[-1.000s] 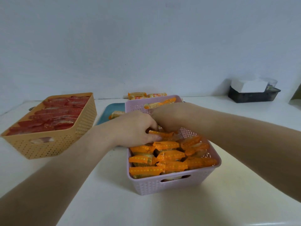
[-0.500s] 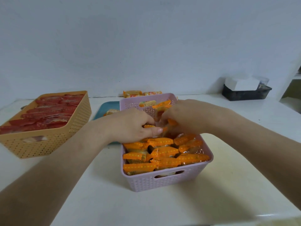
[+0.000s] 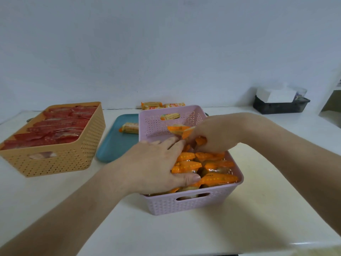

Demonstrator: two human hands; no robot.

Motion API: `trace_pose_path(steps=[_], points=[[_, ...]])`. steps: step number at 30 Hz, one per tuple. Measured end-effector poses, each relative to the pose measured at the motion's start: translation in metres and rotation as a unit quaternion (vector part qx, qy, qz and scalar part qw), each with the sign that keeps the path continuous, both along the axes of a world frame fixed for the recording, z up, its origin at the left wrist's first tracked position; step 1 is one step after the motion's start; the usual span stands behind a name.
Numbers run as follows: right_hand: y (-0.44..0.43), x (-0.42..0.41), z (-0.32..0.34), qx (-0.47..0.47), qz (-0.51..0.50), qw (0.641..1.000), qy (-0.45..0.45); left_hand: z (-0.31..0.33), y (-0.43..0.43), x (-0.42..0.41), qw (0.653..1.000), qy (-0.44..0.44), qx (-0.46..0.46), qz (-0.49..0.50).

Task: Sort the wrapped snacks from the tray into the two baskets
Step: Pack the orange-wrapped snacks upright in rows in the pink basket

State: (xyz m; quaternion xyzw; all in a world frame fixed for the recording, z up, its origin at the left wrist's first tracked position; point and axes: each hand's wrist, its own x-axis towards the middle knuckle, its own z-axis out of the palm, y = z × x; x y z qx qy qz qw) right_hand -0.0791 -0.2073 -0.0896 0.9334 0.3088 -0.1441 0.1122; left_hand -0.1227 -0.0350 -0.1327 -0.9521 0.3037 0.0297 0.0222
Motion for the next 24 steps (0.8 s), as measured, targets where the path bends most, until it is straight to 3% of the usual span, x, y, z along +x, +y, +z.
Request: trace_pose_path(steps=[3, 6, 9, 10, 12, 14, 18, 24], points=[[-0.001, 0.000, 0.005, 0.002, -0.026, 0.998, 0.051, 0.000, 0.000, 0.002, 1.000, 0.012, 0.015, -0.002], [-0.001, -0.001, 0.009, 0.015, -0.063, 0.992, 0.109, 0.010, 0.002, 0.006, 0.996, 0.083, 0.004, -0.011], [-0.004, -0.002, 0.010, 0.051, -0.082, 0.990, 0.106, 0.026, 0.003, 0.007, 0.972, 0.194, -0.135, 0.002], [-0.005, -0.001, 0.010, 0.057, -0.080, 0.991, 0.090, 0.028, 0.004, 0.012, 0.964, 0.181, -0.196, 0.013], [-0.007, 0.000, 0.008, 0.071, -0.070, 0.993, 0.068, 0.030, 0.005, 0.030, 0.961, 0.058, -0.271, 0.027], [-0.007, 0.002, 0.007, 0.080, -0.057, 0.994, 0.046, 0.029, 0.003, 0.054, 0.971, -0.040, -0.229, 0.048], [-0.007, 0.003, 0.007, 0.080, -0.041, 0.996, 0.004, 0.013, -0.011, 0.090, 0.998, -0.003, -0.051, 0.025], [-0.010, 0.011, 0.001, 0.136, -0.022, 0.978, -0.158, 0.006, -0.017, 0.094, 0.997, 0.005, -0.080, -0.008]])
